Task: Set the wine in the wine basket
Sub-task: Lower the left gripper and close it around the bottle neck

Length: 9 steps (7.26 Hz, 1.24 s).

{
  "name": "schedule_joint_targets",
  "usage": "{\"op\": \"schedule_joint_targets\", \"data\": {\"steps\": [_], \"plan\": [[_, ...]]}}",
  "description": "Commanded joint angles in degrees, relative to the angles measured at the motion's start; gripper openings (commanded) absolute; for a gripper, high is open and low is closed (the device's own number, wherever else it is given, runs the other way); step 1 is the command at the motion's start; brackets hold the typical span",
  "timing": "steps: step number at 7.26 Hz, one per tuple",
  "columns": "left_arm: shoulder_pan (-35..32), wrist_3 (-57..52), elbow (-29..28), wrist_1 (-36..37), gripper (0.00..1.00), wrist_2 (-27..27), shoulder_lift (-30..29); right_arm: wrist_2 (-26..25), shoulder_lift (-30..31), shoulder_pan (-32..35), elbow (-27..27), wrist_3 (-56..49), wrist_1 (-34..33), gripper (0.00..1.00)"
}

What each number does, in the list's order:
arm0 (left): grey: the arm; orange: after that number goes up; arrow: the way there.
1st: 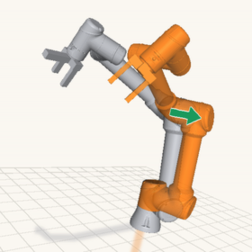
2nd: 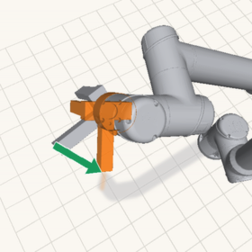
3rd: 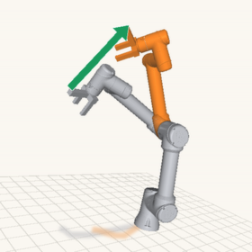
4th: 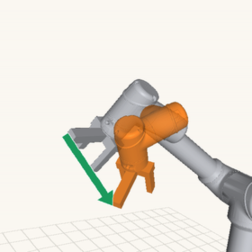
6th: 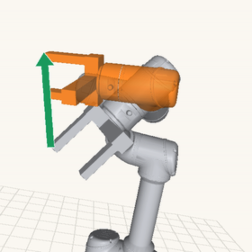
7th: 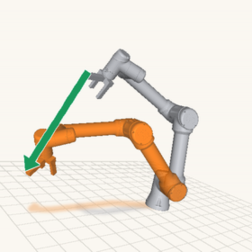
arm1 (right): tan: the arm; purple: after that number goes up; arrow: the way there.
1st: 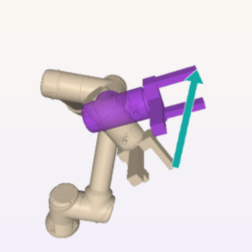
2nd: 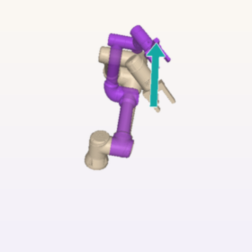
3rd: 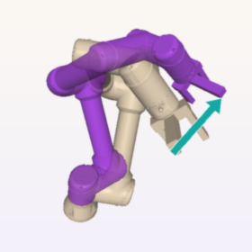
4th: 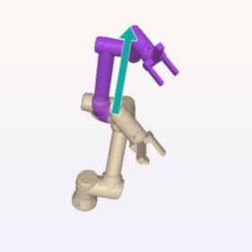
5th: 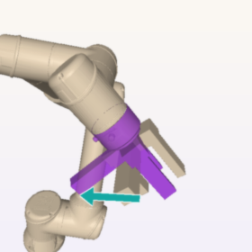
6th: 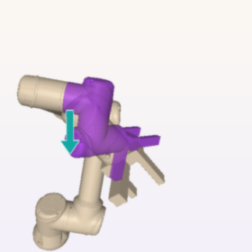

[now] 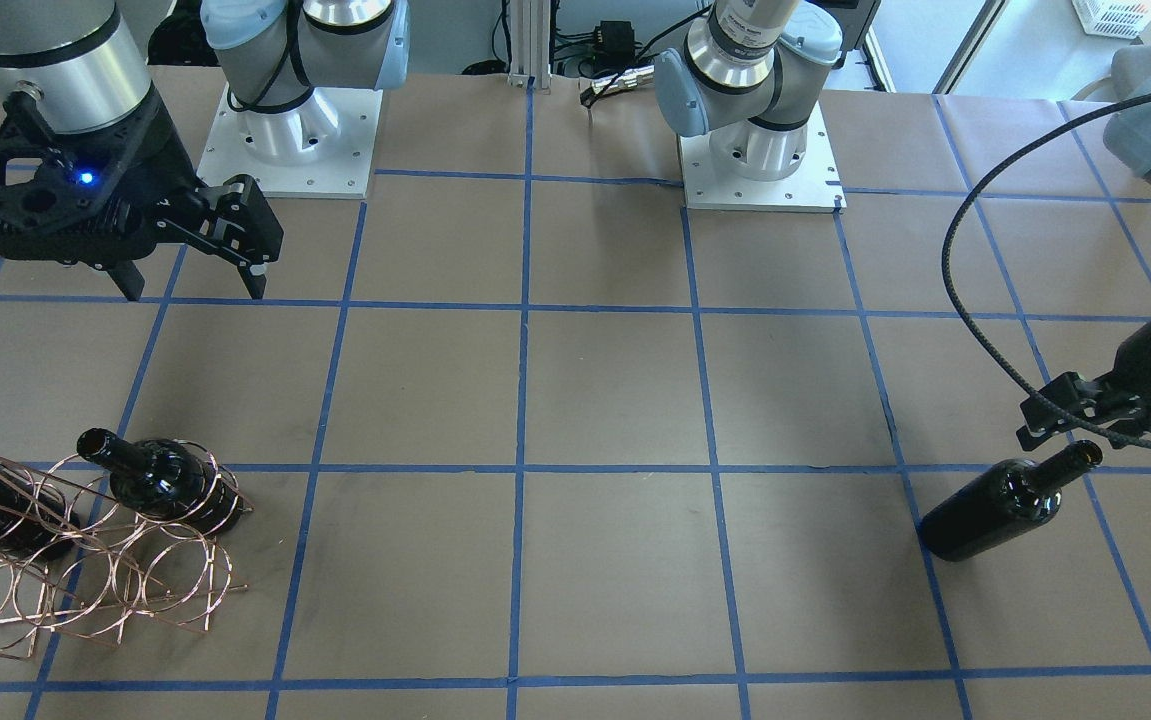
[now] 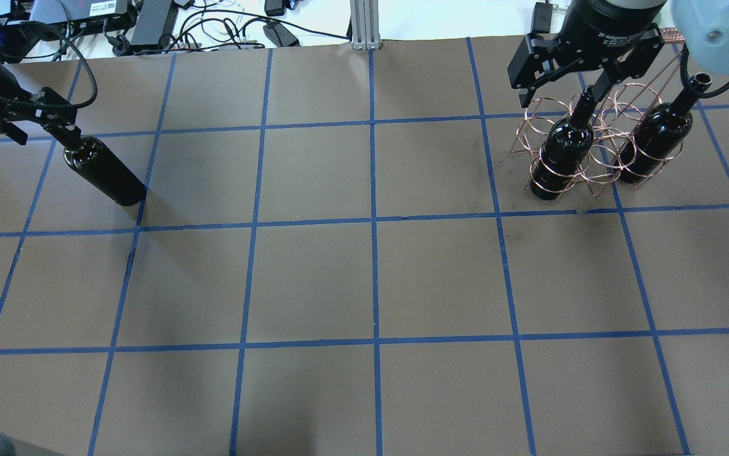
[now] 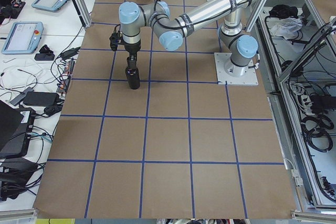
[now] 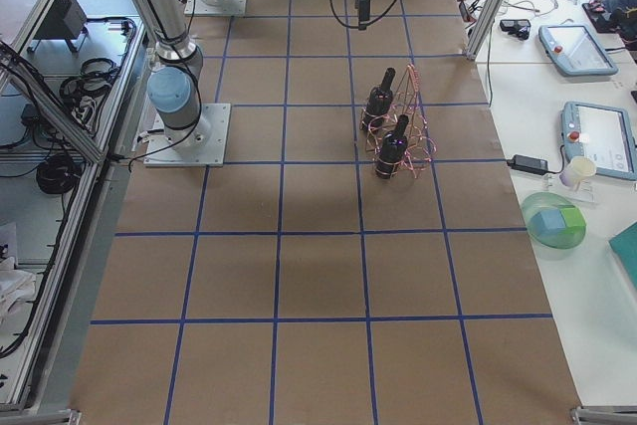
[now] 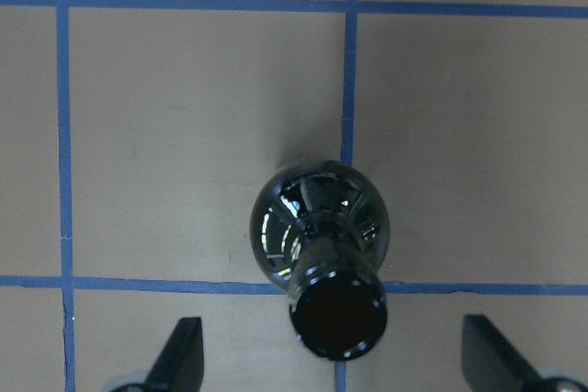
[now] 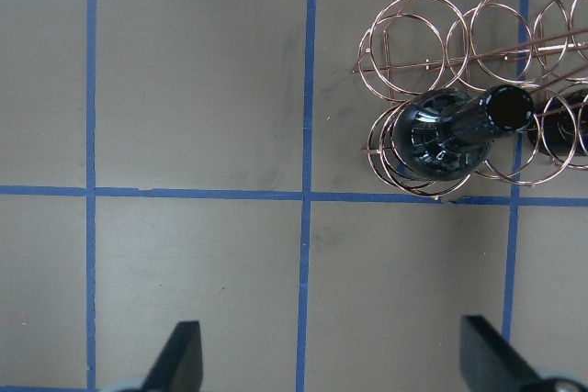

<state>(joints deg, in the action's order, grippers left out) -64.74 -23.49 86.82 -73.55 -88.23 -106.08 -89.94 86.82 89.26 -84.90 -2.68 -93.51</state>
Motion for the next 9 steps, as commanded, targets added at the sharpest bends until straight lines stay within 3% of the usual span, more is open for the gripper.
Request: {"op": "schedule_joint_targets", "data": {"steps": [1, 3, 4, 6, 8, 9], "plan": [[-1.0, 0.3, -1.0, 0.6, 1.0, -0.7, -1.0, -0.2, -0.1, 0.0, -0.1, 0.0, -0.1, 1.0], [-1.0, 0.3, -1.6, 3.1, 0.98, -0.8, -2.0, -0.2, -0.1, 0.0, -0.1, 0.0, 0.0, 1.0], [-0.9, 0.3, -1.5, 3.1, 0.81, -1.0, -1.9, -0.3, -0.1, 0.0, -0.1, 0.0, 0.0, 1.0], [-0.9, 0.4, -1.0, 2.9, 0.74, -1.0, -2.0, 0.0, -0.1, -0.1, -0.1, 0.0, -0.1, 1.0], [-0.7, 0.1, -0.9, 2.8, 0.41, -1.9, -1.9, -0.3, -0.1, -0.1, -0.1, -0.2, -0.3, 1.0], [-0.7, 0.1, -0.9, 2.6, 0.33, -2.2, -1.9, -0.2, -0.1, -0.1, -0.1, -0.3, -0.3, 1.0]]}}
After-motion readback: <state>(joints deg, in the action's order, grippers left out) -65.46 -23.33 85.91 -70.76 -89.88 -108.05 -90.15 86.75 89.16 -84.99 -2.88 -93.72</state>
